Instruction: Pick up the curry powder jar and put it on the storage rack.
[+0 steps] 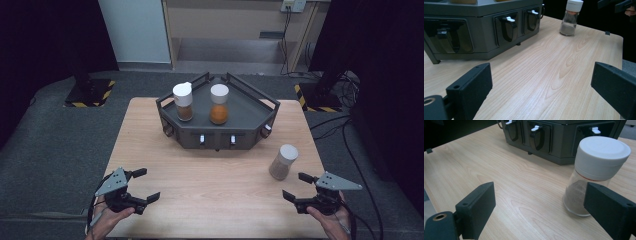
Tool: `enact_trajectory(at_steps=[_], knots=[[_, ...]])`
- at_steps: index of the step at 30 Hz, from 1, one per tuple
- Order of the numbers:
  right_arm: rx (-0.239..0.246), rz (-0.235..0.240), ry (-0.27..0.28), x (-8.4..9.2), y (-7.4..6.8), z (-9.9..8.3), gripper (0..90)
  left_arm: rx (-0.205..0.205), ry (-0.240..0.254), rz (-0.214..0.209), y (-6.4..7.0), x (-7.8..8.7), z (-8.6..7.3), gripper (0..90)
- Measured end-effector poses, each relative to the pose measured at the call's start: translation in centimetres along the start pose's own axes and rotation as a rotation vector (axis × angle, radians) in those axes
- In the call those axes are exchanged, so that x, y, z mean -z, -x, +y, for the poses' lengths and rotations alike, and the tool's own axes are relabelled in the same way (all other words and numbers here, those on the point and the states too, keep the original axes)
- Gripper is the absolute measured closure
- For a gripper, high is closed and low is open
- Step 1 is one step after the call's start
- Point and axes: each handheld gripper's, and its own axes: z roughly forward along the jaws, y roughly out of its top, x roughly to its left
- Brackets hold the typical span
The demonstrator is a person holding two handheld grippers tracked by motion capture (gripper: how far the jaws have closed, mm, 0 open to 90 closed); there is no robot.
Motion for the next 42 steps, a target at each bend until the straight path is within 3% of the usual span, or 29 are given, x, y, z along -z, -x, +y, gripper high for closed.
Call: enact_trajectory(at_steps=[11, 42], knots=[[0.003, 0.014, 0.024, -0.05, 0.29, -0.51, 10.9, 0.0, 0.014, -0.013, -0.14, -0.02, -0.15, 2.2], [0.015, 0.015, 0.003, -0.18, 0.0, -0.19, 10.9, -0.002, 0.005, -0.018, -0.13, -0.12, -0.03, 2.2]])
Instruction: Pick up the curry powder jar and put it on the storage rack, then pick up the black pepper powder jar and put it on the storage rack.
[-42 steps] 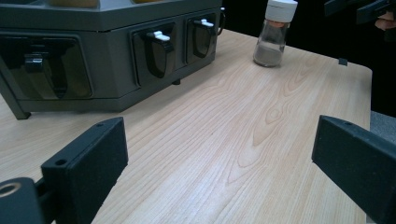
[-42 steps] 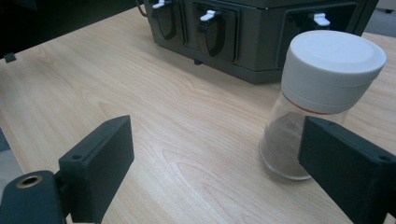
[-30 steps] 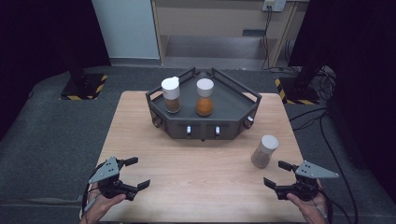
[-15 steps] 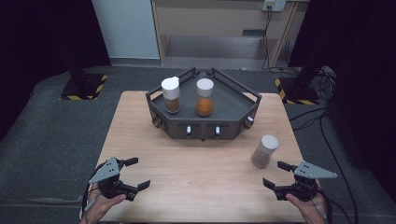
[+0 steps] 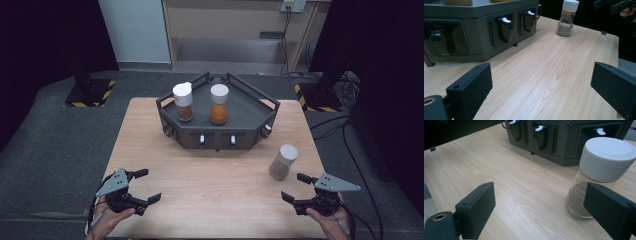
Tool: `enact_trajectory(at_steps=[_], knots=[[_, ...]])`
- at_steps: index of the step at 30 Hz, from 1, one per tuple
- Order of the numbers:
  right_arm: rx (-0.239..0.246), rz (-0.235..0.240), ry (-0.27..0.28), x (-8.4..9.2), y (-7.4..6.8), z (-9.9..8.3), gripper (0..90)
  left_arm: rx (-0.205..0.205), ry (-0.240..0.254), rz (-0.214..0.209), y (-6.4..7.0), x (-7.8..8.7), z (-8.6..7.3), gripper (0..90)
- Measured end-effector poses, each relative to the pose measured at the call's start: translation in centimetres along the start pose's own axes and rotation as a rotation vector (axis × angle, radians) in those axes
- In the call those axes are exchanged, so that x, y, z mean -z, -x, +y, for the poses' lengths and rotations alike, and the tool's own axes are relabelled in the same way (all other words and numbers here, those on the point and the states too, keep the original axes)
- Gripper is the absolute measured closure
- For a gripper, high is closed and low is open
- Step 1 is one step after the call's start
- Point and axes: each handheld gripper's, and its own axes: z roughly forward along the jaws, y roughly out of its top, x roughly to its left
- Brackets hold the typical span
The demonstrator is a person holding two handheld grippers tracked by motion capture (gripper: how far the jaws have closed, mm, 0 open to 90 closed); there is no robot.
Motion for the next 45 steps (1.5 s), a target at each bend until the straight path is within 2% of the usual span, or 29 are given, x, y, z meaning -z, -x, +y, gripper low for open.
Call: enact_trajectory(at_steps=[11, 20, 22, 33, 39, 45], knots=[[0.0, -0.009, 0.005, 0.1, -0.1, 0.0, 10.0, -0.002, -0.002, 0.0, 0.0, 0.0, 0.0, 2.2], [-0.035, 0.002, 0.004, 0.2, 0.3, 0.4, 5.6, -0.001, -0.004, 0.001, 0.0, -0.1, 0.0, 2.2], [-0.046, 0.011, 0.004, 0.3, 0.6, 0.8, 5.5, 0.0, -0.005, 0.001, 0.0, 0.0, 0.0, 2.2], [-0.02, -0.024, 0.006, 0.8, 0.7, 2.9, 4.4, 0.002, -0.004, 0.004, 0.0, 0.0, 0.0, 2.2], [-0.024, -0.035, 0.011, 0.8, 0.9, 3.7, 4.4, 0.002, -0.005, 0.007, 0.0, 0.0, 0.0, 2.2], [-0.033, -0.032, 0.008, 1.1, 1.6, 5.0, 4.0, 0.0, -0.008, 0.006, 0.0, 0.0, 0.1, 2.2]])
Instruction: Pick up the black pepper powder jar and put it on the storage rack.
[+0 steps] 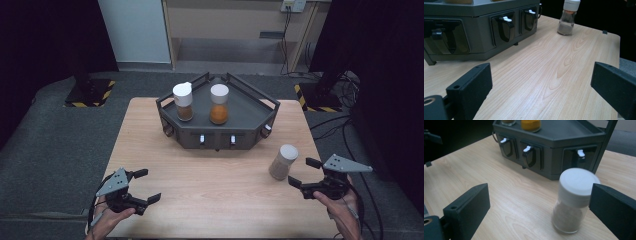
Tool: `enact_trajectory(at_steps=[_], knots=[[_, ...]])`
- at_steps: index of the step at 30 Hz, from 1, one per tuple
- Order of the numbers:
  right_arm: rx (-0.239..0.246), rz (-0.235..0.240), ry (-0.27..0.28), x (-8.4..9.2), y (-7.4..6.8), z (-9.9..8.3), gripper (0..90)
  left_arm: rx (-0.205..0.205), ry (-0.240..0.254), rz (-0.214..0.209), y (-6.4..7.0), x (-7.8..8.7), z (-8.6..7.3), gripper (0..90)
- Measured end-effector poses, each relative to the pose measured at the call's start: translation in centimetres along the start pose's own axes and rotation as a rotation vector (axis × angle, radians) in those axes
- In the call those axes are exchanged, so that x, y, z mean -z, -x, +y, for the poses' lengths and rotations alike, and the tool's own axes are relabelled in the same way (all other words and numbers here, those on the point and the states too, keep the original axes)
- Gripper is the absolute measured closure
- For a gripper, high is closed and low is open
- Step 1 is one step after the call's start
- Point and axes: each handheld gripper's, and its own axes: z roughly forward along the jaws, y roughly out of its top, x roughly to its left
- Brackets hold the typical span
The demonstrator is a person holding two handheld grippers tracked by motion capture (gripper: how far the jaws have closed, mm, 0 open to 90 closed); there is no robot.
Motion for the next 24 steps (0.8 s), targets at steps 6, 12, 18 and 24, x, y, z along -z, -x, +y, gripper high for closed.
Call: enact_trajectory(at_steps=[6, 12, 18, 24], knots=[[-0.011, 0.003, 0.006, 0.0, 1.0, 1.2, 4.2, 0.002, 0.0, 0.0, 0.0, 0.0, 0.0, 2.2], [-0.009, -0.007, -0.008, -0.4, 1.6, 2.3, 4.6, 0.001, -0.002, -0.001, 0.0, 0.0, 0.0, 2.2], [-0.014, -0.024, -0.027, -1.2, 2.1, 2.9, 5.1, 0.001, -0.003, -0.002, 0.0, 0.0, 0.0, 2.2], [-0.022, -0.034, -0.046, -2.0, 2.7, 3.3, 5.4, -0.002, -0.007, -0.004, 0.0, 0.0, 0.1, 2.4]])
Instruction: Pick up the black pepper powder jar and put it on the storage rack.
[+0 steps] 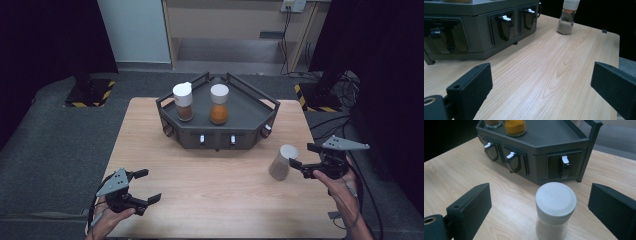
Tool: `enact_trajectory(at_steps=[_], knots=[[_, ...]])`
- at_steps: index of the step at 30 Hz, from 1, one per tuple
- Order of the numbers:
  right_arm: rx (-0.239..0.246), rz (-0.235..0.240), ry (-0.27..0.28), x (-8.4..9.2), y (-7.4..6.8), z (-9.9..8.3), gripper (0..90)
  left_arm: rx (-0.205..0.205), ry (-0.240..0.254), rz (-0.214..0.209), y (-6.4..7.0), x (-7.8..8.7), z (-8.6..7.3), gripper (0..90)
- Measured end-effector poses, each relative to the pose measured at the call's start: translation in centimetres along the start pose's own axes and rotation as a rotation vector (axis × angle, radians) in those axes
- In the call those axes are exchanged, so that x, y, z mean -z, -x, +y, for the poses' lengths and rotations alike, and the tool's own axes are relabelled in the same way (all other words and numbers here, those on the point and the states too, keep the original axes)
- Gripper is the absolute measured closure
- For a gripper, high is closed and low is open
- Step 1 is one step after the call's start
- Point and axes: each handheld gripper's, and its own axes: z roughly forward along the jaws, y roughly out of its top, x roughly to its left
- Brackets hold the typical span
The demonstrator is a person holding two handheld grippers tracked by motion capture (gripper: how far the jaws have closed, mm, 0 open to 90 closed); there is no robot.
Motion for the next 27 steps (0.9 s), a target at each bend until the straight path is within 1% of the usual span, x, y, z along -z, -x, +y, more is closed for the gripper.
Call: enact_trajectory(at_steps=[5, 12, 15, 21, 27], knots=[[-0.004, -0.011, -0.015, -0.9, 0.3, 0.2, 5.7, 0.001, 0.0, 0.002, 0.0, 0.0, 0.0, 2.3], [-0.001, -0.036, -0.048, -2.1, 0.4, 0.3, 6.2, 0.001, -0.001, 0.002, 0.0, 0.0, 0.0, 2.3], [-0.015, -0.034, -0.054, -2.6, 0.8, 0.2, 6.4, 0.002, -0.001, 0.003, 0.0, 0.0, 0.0, 2.3], [-0.01, -0.052, -0.089, -3.9, 0.7, 0.2, 6.6, 0.002, -0.002, 0.003, 0.0, 0.0, 0.0, 2.3], [-0.009, -0.05, -0.11, -4.9, 0.8, 0.1, 7.2, 0.002, -0.003, 0.003, 0.0, 0.0, 0.0, 2.3]])
